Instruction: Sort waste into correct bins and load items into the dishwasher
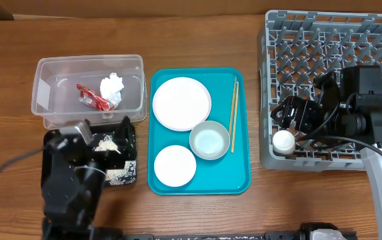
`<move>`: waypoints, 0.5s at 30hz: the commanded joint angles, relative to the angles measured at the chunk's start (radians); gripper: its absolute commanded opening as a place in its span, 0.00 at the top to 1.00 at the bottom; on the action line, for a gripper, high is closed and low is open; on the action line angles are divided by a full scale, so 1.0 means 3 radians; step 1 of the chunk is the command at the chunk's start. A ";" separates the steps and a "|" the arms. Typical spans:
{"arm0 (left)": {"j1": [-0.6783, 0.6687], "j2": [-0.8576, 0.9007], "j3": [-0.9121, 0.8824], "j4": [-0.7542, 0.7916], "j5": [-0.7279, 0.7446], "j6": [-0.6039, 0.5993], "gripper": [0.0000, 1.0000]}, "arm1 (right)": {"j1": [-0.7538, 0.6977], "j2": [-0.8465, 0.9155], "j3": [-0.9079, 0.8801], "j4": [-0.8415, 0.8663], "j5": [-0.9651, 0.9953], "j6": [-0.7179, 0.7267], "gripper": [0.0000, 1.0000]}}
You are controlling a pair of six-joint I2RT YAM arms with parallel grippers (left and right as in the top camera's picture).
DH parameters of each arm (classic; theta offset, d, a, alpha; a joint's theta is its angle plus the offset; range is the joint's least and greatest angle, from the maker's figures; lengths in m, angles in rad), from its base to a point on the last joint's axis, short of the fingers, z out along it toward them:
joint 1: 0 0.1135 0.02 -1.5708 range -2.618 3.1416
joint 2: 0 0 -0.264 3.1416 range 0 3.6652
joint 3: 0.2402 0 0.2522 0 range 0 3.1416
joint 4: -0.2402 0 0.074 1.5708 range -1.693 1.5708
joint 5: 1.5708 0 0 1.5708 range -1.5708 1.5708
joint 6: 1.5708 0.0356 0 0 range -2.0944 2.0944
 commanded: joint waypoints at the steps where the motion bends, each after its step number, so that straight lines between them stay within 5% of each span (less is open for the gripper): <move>1: 0.0019 -0.0312 -0.0418 0.0205 0.0136 0.0057 0.00 | -0.0003 0.0000 0.0019 0.0008 0.0018 0.0000 0.00; 15: 0.0008 -0.1347 -0.1906 0.0938 0.0126 -0.0130 0.00 | -0.0003 0.0000 0.0019 0.0008 0.0018 -0.0001 0.00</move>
